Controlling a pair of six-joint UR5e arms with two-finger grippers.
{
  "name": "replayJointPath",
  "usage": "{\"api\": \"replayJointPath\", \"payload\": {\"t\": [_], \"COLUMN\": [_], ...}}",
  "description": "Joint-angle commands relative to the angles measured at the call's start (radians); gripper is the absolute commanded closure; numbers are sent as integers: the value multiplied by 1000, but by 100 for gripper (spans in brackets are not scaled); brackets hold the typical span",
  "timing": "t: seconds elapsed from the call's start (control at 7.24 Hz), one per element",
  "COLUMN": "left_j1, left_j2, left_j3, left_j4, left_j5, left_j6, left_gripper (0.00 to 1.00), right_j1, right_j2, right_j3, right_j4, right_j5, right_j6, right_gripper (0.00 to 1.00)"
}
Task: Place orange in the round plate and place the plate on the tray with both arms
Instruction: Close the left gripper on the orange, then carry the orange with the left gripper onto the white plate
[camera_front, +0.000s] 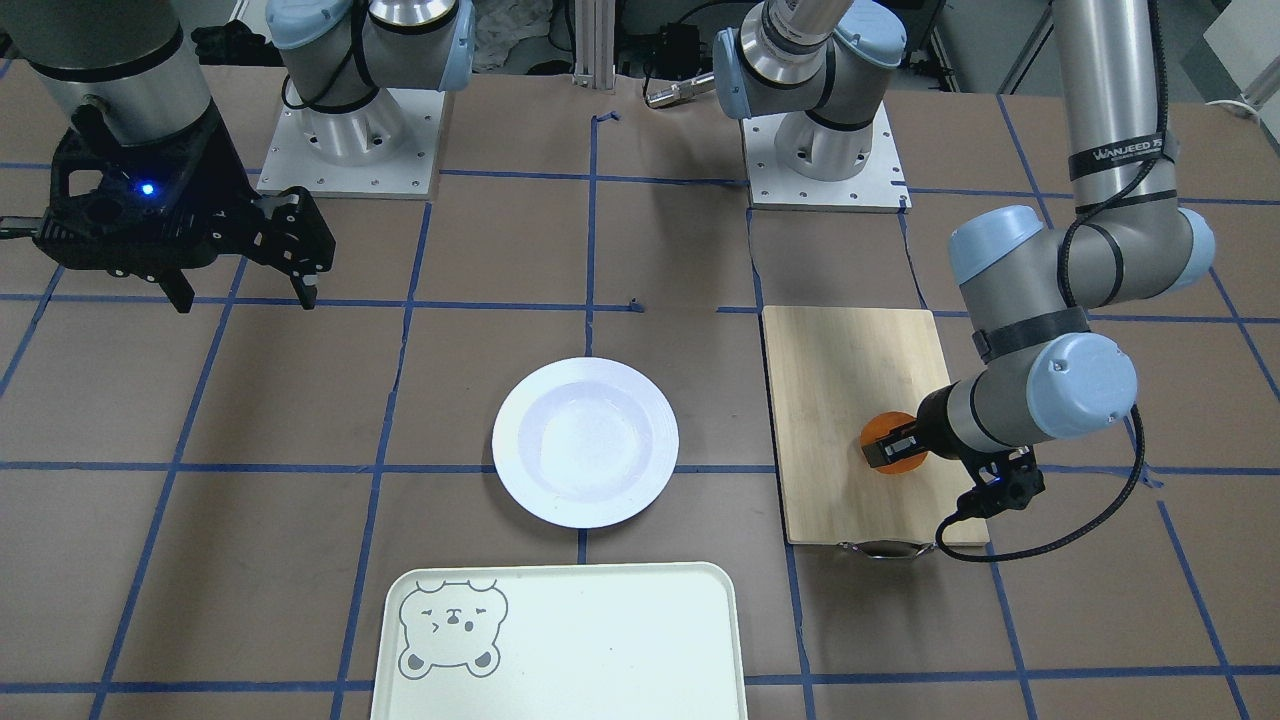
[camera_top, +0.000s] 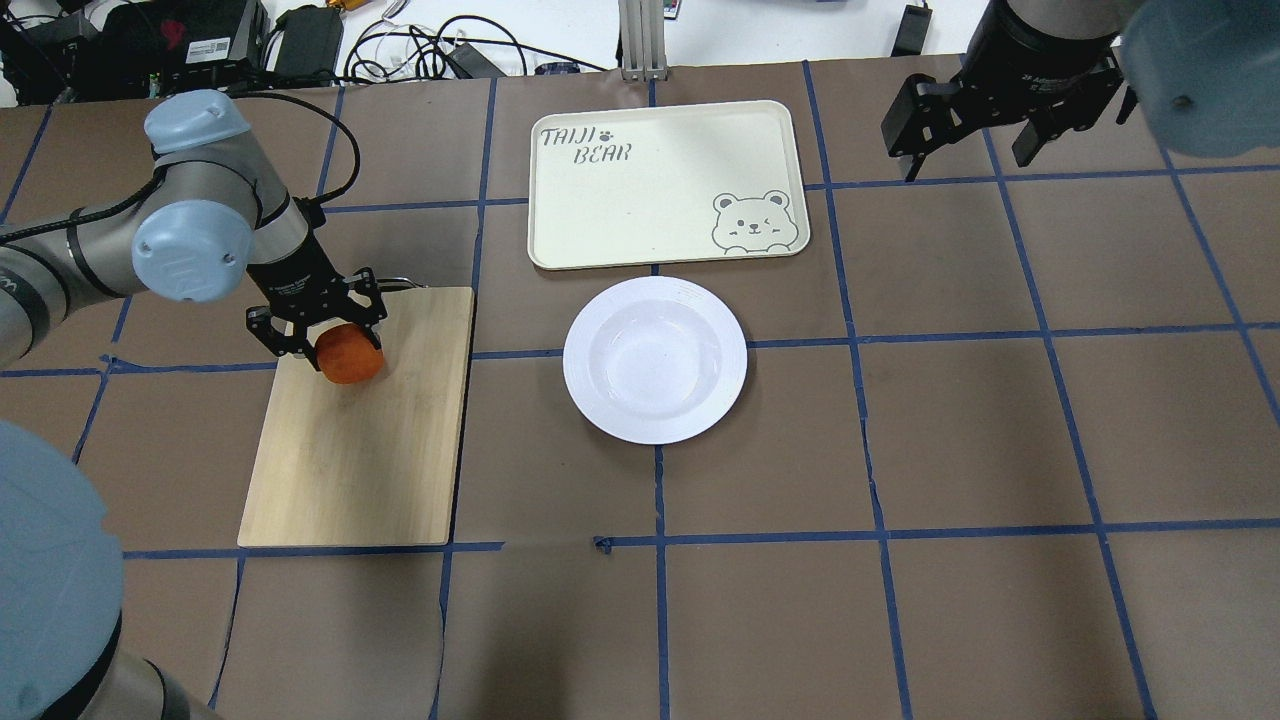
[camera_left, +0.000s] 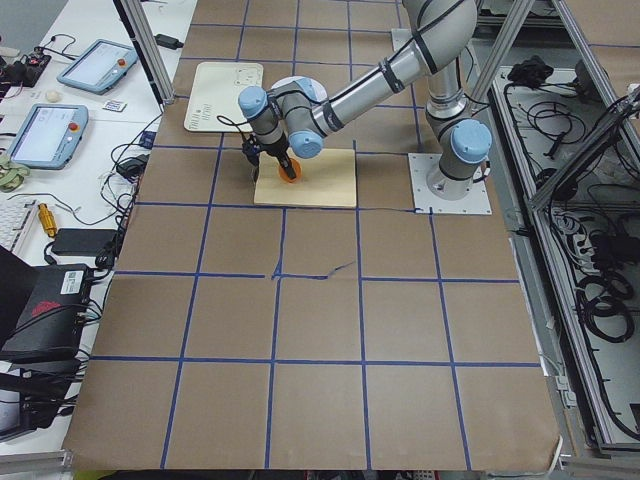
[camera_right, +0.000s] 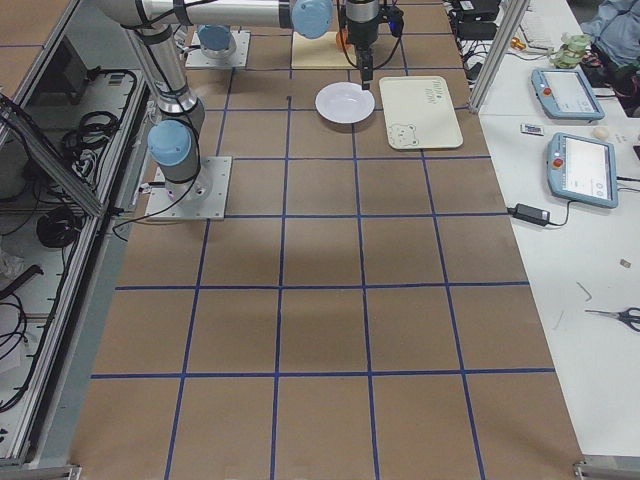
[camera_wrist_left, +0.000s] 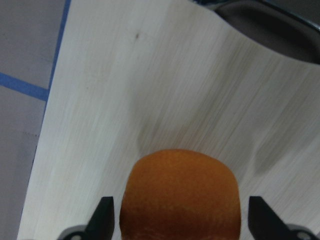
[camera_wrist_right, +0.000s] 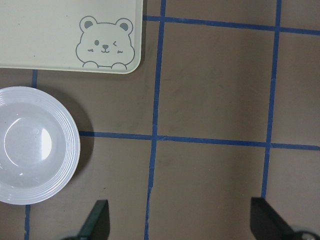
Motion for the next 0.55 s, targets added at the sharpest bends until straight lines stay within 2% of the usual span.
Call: {"api": "replayJointPath", "payload": {"t": [0.0, 0.14, 0.28, 0.41], "left_j1": [-27, -70, -160, -253], "left_j2": [32, 29, 32, 18], "left_j3": [26, 69, 118, 153], "left_j4": [0, 0, 0, 2], "left_j5": [-12, -39, -138, -161], "left_j6": [-83, -185, -306, -382], "left_gripper": [100, 100, 100, 100], "right_j1": [0, 0, 0, 0], "right_j2": [0, 0, 0, 0], "right_j3": [0, 0, 0, 0], "right_j4": [0, 0, 2, 0], "right_j5": [-2, 0, -2, 0], "right_j6": [-2, -2, -2, -2], "right_gripper": [0, 0, 0, 0]}}
